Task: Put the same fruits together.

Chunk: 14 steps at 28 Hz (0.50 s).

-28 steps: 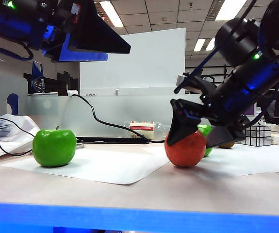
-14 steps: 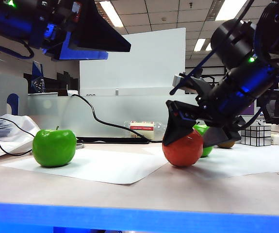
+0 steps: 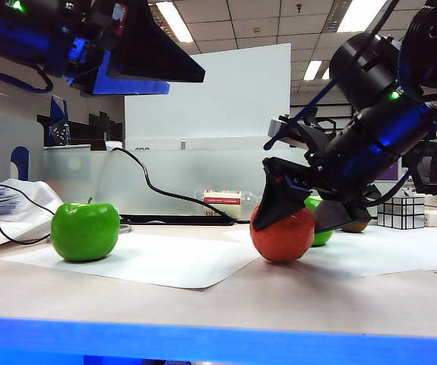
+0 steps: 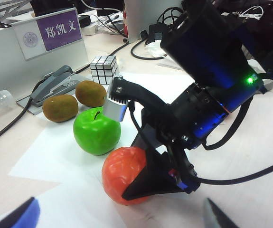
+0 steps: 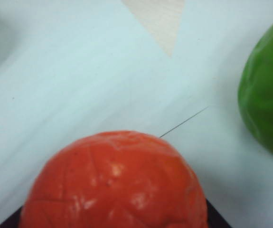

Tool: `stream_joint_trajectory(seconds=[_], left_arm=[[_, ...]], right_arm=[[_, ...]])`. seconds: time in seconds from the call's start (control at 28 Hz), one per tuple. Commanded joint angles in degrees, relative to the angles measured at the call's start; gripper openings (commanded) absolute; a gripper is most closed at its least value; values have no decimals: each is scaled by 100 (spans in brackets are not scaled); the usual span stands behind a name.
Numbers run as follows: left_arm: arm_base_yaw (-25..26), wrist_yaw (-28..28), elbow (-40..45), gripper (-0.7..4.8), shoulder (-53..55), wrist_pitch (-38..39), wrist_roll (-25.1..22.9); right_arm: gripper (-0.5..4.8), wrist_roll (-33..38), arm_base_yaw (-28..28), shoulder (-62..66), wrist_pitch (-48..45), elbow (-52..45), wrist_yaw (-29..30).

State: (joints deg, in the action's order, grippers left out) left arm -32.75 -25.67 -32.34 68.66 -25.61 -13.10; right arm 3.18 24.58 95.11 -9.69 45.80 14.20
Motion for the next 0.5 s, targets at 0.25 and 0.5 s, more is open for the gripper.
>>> stream_joint_trajectory(seconds=[0.25, 0.5], left_arm=[[-4, -780, -44, 479, -61, 374, 20], [-2, -1056, -44, 479, -68, 568, -2]], right_arm=[[-8, -70, 9, -125, 96, 256, 39], [-8, -337, 9, -833, 765, 308, -586]])
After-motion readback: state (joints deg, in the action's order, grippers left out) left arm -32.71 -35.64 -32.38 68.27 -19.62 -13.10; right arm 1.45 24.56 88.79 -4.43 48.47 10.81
